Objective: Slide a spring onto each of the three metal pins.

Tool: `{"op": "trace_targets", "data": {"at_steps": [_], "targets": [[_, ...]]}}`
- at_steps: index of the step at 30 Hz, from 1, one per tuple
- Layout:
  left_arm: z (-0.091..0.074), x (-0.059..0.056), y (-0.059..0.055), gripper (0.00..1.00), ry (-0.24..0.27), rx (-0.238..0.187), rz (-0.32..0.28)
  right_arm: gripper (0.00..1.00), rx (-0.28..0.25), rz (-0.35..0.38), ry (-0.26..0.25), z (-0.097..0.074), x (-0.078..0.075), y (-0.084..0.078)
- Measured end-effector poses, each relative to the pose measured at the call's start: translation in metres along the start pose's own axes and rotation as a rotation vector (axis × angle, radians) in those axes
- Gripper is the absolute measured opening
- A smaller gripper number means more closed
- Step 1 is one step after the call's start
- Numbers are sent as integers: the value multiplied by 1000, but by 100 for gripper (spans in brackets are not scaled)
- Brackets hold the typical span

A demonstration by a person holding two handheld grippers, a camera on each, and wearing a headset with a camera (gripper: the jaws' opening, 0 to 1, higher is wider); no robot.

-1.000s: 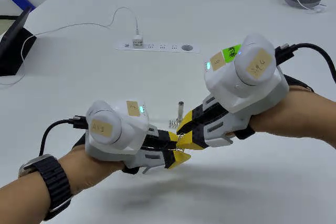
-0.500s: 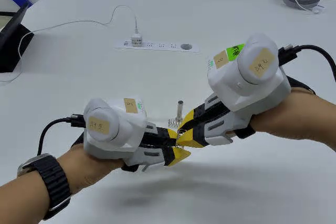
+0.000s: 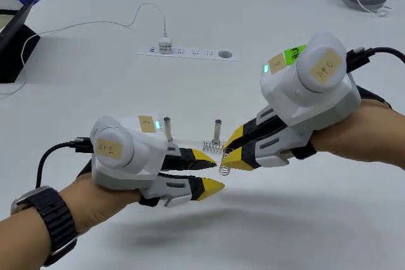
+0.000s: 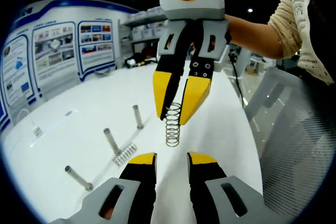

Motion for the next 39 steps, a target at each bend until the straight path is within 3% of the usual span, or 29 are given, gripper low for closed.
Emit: {"op": "trace_targets", "data": {"at_steps": [14,22,31,39], "targets": [[-27,7,-3,37,94,-57,-67,12,23,48,-91,-30,-23,-18],[-38,8,-6,42,140,-64,-74,12,41,63,-127,-41,-34,-27],[-54,12,-12,45,202,-89,-120,12,47,96,-186,-56,-51,-38],[-62,11,-15,48,237,-114,-159,12,58,129,-217,-51,-65,-47]]}}
Point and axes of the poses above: the centre of the closed fingertips' face, and the gripper's own axes: z roughly forward along the fingers, x roughly to its left, y roughly out of its top, the point moved 9 cm from there along -z, roughly backward along the fingers, and after that the axes turned 14 degrees about -z, right-handed, at the moved point
